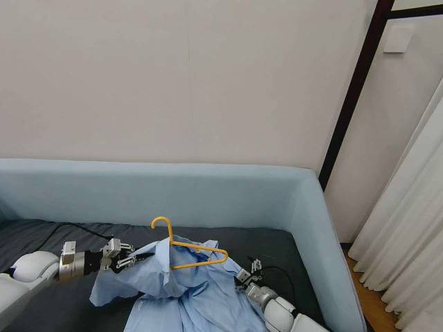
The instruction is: Pick up the clothes from the sofa and hang them on the clothes hanger.
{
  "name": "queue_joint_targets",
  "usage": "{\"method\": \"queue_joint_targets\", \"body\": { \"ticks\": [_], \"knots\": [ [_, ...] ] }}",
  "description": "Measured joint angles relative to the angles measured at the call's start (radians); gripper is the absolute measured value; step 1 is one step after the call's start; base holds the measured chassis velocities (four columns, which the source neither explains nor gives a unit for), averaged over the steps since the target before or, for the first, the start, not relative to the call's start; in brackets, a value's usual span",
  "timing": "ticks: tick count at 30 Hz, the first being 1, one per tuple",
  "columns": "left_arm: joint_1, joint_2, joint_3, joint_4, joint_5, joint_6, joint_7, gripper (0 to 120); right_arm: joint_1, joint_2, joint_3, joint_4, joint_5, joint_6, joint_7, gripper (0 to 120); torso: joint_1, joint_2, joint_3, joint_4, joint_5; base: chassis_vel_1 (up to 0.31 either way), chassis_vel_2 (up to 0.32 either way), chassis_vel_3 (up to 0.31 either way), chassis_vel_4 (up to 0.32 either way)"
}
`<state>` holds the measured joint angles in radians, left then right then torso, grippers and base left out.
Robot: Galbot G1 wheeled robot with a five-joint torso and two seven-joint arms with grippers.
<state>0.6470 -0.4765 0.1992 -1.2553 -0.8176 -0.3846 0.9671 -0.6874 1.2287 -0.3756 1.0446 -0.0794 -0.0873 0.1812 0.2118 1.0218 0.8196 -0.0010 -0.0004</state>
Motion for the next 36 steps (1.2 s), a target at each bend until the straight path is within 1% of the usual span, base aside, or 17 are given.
{"method": "queue_joint_targets", "body": {
  "ticks": [6, 10, 13, 17, 24, 29, 36],
  "knots": [
    [-0.009, -0.007, 0.009, 0.006, 0.002, 0.000, 0.002, 7, 0.006, -0.007, 0.003, -0.008, 0.005, 0.003, 0.002, 100, 0.000, 0.000, 0.000, -0.0005, -0.0002, 0.000, 0.000, 0.000, 0.000],
    [-0.010, -0.009, 0.012, 0.009, 0.003, 0.000, 0.002, 7, 0.022, -0.001, 0.004, -0.032, 0.002, -0.001, -0.002, 100, 0.000, 0.000, 0.000, 0.0000, -0.0002, 0.000, 0.000, 0.000, 0.000],
    [-0.010, -0.011, 0.012, 0.010, 0.004, 0.000, 0.002, 7, 0.026, 0.003, 0.001, -0.046, 0.003, -0.001, -0.007, 100, 0.000, 0.000, 0.000, 0.0000, -0.0002, 0.000, 0.000, 0.000, 0.000],
    [-0.007, -0.013, 0.012, 0.010, 0.006, 0.000, 0.003, 7, 0.026, 0.004, -0.009, -0.036, 0.020, -0.001, -0.010, 100, 0.000, 0.000, 0.000, -0.0003, -0.0003, 0.000, 0.000, 0.000, 0.000],
    [-0.007, -0.016, 0.012, 0.015, 0.007, 0.000, 0.003, 7, 0.038, 0.011, -0.023, -0.025, 0.032, -0.001, -0.012, 100, 0.000, 0.000, 0.000, 0.0000, -0.0003, 0.000, 0.000, 0.000, 0.000],
    [-0.009, -0.014, 0.013, 0.011, 0.005, 0.000, 0.003, 7, 0.063, 0.056, -0.022, -0.103, -0.009, 0.016, -0.014, 100, 0.000, 0.000, 0.000, -0.0003, -0.0002, 0.000, 0.000, 0.000, 0.000],
    [-0.008, -0.007, 0.011, 0.009, 0.004, 0.000, 0.003, 7, 0.081, 0.086, -0.019, -0.158, -0.022, 0.020, -0.015, 100, 0.000, 0.000, 0.000, -0.0001, -0.0003, 0.000, 0.000, 0.000, 0.000]
  ]
}}
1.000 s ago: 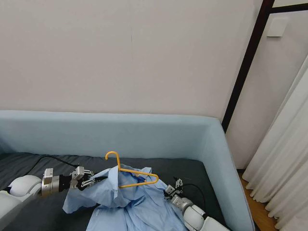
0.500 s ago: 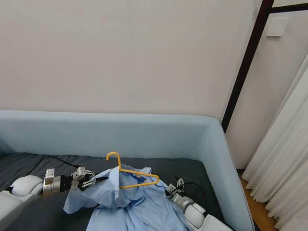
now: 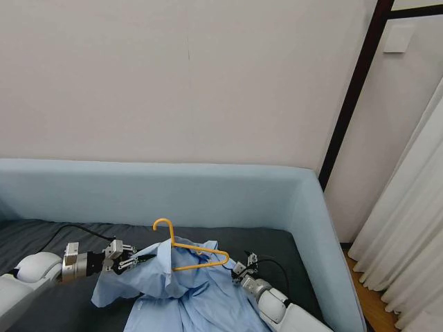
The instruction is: Pick up the clothes from the sofa and hang them on the clothes hanger.
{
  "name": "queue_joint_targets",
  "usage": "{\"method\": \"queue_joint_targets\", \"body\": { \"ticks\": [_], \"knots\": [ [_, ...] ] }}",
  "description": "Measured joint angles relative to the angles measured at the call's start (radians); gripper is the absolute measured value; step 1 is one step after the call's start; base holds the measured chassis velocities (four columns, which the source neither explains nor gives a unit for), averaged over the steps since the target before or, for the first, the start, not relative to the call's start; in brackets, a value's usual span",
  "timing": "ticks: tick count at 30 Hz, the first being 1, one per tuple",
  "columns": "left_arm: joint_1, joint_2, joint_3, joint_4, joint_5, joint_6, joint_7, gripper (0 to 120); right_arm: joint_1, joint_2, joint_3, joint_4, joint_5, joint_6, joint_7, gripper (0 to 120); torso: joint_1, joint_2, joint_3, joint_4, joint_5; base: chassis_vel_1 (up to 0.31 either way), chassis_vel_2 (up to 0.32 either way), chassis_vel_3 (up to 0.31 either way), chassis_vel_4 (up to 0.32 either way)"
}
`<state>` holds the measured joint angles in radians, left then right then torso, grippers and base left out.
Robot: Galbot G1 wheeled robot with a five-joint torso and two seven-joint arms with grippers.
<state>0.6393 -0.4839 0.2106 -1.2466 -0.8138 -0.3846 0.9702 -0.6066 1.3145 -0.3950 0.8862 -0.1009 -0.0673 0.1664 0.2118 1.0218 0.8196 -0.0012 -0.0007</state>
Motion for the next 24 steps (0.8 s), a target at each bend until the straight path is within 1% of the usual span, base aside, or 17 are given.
{"method": "queue_joint_targets", "body": {
  "ticks": [19, 22, 23, 24],
  "knots": [
    [0.012, 0.002, -0.004, 0.006, 0.003, -0.002, 0.005, 7, 0.054, 0.083, -0.021, -0.102, -0.083, 0.046, -0.007, 99, 0.000, 0.000, 0.000, 0.0000, -0.0001, 0.000, 0.000, 0.000, 0.000],
    [0.015, 0.005, -0.009, 0.006, 0.000, -0.002, 0.002, 7, 0.057, 0.100, -0.019, -0.126, -0.100, 0.049, -0.008, 87, 0.000, 0.000, 0.000, 0.0000, 0.0002, 0.000, 0.000, 0.000, 0.000],
    [0.015, 0.005, -0.009, 0.006, 0.000, -0.002, 0.002, 7, 0.057, 0.100, -0.018, -0.127, -0.101, 0.049, -0.008, 87, 0.000, 0.000, 0.000, 0.0000, 0.0002, 0.000, 0.000, 0.000, 0.000],
    [0.019, 0.004, -0.010, 0.005, 0.000, -0.002, 0.001, 7, 0.058, 0.107, -0.012, -0.143, -0.112, 0.049, -0.009, 80, 0.000, 0.000, 0.000, 0.0000, 0.0002, 0.000, 0.000, 0.000, 0.000]
  ]
}}
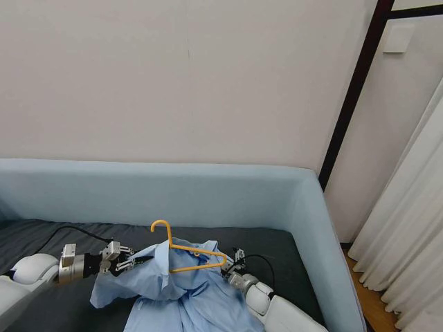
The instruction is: Pick up the clothes from the sofa and hang them on the clothes hanger.
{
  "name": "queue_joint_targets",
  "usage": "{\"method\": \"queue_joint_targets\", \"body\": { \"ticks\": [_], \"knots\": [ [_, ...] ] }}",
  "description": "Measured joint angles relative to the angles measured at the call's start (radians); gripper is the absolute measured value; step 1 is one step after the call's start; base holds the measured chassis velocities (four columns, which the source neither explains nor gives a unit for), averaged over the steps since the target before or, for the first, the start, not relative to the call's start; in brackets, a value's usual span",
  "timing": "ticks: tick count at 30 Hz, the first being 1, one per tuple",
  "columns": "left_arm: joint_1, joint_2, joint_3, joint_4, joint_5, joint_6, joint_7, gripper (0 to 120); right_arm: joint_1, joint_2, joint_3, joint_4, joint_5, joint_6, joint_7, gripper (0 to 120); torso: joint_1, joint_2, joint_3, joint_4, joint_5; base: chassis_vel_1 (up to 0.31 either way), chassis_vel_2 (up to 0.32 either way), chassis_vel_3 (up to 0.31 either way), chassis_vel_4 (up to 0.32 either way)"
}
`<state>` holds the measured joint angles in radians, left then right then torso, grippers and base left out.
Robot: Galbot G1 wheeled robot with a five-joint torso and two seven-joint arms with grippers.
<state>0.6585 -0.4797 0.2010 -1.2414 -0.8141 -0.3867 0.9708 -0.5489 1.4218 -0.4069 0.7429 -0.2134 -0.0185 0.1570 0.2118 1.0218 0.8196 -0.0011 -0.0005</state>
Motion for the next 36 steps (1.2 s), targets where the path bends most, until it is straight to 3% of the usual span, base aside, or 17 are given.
{"method": "queue_joint_targets", "body": {
  "ticks": [22, 30, 36],
  "knots": [
    [0.000, -0.009, 0.002, 0.008, 0.003, -0.001, -0.008, 7, -0.018, -0.001, 0.003, -0.020, -0.013, 0.006, 0.006, 1, 0.000, 0.000, 0.000, -0.0001, -0.0001, 0.000, 0.000, 0.000, 0.000],
    [0.003, -0.007, -0.001, 0.008, 0.003, -0.003, -0.007, 7, -0.020, -0.010, 0.002, 0.002, 0.017, 0.005, 0.014, 0, 0.000, 0.000, 0.000, 0.0000, -0.0001, 0.000, 0.000, 0.000, 0.000],
    [0.005, 0.001, -0.007, 0.011, 0.002, -0.006, 0.006, 7, -0.018, -0.088, 0.004, 0.116, 0.136, -0.029, 0.021, 0, 0.000, 0.000, 0.000, 0.0000, 0.0001, 0.000, 0.000, 0.000, 0.000]
  ]
}}
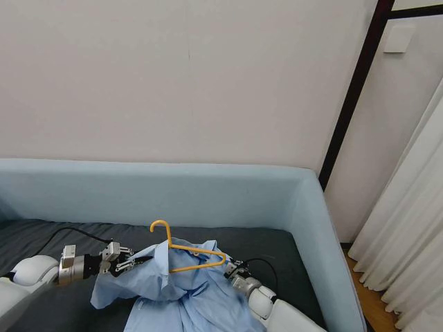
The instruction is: Pick up the clothes from the sofa and hang them on the clothes hanger.
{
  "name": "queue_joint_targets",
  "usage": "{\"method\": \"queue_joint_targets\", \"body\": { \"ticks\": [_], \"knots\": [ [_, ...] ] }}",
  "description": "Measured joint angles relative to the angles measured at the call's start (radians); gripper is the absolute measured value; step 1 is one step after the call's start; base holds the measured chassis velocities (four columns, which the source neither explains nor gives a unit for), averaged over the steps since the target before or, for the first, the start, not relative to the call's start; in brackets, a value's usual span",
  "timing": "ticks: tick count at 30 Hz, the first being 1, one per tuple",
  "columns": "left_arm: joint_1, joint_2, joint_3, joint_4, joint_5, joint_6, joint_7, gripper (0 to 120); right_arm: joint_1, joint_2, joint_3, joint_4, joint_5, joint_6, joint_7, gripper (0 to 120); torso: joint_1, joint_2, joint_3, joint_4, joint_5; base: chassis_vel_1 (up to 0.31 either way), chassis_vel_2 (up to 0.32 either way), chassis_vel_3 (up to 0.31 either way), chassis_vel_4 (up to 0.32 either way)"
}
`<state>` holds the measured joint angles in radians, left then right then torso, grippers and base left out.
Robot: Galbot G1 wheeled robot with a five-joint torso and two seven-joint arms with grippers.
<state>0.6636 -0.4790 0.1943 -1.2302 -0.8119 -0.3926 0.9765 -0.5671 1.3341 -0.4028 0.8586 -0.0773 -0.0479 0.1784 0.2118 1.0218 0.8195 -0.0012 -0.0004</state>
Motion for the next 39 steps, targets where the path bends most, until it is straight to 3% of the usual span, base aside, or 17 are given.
{"method": "queue_joint_targets", "body": {
  "ticks": [2, 4, 7, 11, 28, 39],
  "knots": [
    [-0.006, -0.001, 0.000, 0.016, 0.000, -0.003, 0.007, 7, 0.006, -0.073, -0.010, 0.115, 0.095, -0.049, 0.008, 0, 0.000, 0.000, 0.000, 0.0000, -0.0001, 0.000, 0.000, 0.000, 0.000],
    [-0.009, -0.003, 0.001, 0.022, 0.001, -0.003, 0.009, 7, 0.010, -0.096, -0.016, 0.160, 0.130, -0.072, 0.014, 0, 0.000, 0.000, 0.000, -0.0004, -0.0004, 0.000, 0.000, 0.000, 0.000],
    [-0.027, -0.015, 0.006, 0.045, 0.012, -0.005, 0.017, 7, 0.015, -0.187, -0.033, 0.384, 0.272, -0.178, 0.051, 0, 0.000, 0.000, 0.000, -0.0002, -0.0001, 0.000, 0.000, 0.000, 0.000],
    [-0.036, -0.025, 0.009, 0.055, 0.028, -0.004, 0.016, 7, 0.022, -0.241, -0.033, 0.542, 0.362, -0.247, 0.076, 0, 0.000, 0.000, 0.000, 0.0001, -0.0001, 0.000, 0.000, 0.000, 0.000],
    [-0.034, -0.033, -0.005, 0.060, 0.074, 0.001, -0.008, 7, 0.149, -0.435, 0.034, 0.890, 0.600, -0.381, 0.162, 0, 0.000, 0.000, 0.000, -0.0001, 0.0000, 0.000, 0.000, 0.000, 0.000],
    [-0.056, -0.054, 0.007, 0.073, 0.053, 0.023, -0.055, 7, 0.136, -0.551, 0.086, 1.059, 0.668, -0.396, 0.165, 0, 0.000, 0.000, 0.000, -0.0003, -0.0001, 0.000, 0.000, 0.000, 0.000]
  ]
}}
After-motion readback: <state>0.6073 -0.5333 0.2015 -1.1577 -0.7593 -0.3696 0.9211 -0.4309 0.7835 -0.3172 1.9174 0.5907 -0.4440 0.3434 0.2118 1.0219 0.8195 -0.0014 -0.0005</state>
